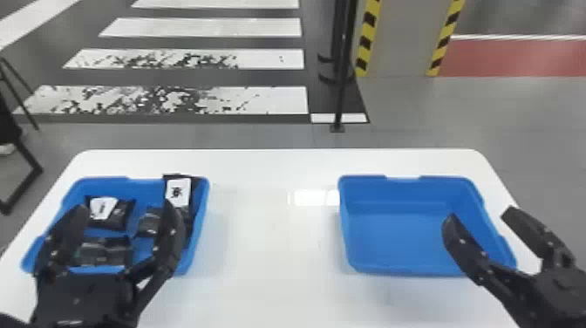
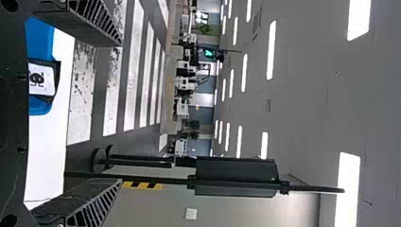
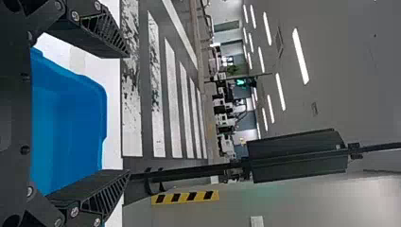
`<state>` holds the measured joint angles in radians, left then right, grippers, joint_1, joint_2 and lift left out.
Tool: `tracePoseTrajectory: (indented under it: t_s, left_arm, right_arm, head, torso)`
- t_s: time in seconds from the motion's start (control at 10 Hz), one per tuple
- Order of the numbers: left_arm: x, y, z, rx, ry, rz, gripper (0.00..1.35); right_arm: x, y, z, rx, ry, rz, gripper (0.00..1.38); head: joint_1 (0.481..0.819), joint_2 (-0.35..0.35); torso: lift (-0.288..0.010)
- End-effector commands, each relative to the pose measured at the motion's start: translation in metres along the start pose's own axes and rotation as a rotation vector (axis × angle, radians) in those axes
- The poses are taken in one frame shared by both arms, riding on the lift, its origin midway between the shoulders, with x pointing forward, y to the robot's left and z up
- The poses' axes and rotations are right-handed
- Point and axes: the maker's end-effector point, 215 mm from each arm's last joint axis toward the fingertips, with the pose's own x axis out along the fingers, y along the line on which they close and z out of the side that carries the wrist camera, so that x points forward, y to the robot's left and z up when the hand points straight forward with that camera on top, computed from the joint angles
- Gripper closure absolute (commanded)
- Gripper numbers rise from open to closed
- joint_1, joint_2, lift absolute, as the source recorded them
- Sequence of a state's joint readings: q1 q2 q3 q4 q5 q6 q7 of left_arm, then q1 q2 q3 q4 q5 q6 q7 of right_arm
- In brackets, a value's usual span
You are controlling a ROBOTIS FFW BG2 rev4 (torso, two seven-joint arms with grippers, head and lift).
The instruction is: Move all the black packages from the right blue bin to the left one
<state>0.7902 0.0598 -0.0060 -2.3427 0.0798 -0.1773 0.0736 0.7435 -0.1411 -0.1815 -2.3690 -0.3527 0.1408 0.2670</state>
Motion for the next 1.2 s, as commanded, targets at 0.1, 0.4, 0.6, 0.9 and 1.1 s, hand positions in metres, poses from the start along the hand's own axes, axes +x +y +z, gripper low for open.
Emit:
tracePoseTrajectory:
  t_s: [0.1, 0.4, 0.6, 0.9, 1.1]
  left_arm:
    - [0.0, 0.0001, -0.0017, -0.002, 0.006, 0.0, 0.0]
    - [-0.0007, 0.0012, -0.0039, -0.003, 0.013, 0.002, 0.0]
    - [-0.0006, 0.0021, -0.0038, -0.002, 0.013, 0.004, 0.01]
    - [-0.0007, 0.0026, -0.0047, -0.003, 0.015, 0.008, 0.03]
    - [-0.0007, 0.0027, -0.0032, -0.006, 0.011, 0.009, 0.04]
  right_arm:
    - [0.0, 0.0001, 0.0006, 0.0, -0.001, 0.0, 0.17]
    - [-0.0007, 0.0, -0.0006, -0.003, 0.002, -0.001, 0.17]
    - [-0.0006, 0.0001, 0.0014, -0.005, -0.003, -0.001, 0.17]
    - [-0.0011, 0.0002, 0.0041, -0.017, -0.009, -0.002, 0.17]
    - [-0.0012, 0.0003, 0.0077, -0.02, -0.021, -0.002, 0.17]
  head:
    - [0.695, 0.002]
    - [0.695, 0.003]
    - [0.695, 0.004]
    - [0.695, 0.005]
    - [0.695, 0.006]
  torso:
    - [-0.132]
    - [-0.132]
    - [-0.132]
    - [-0.132]
    - [-0.132]
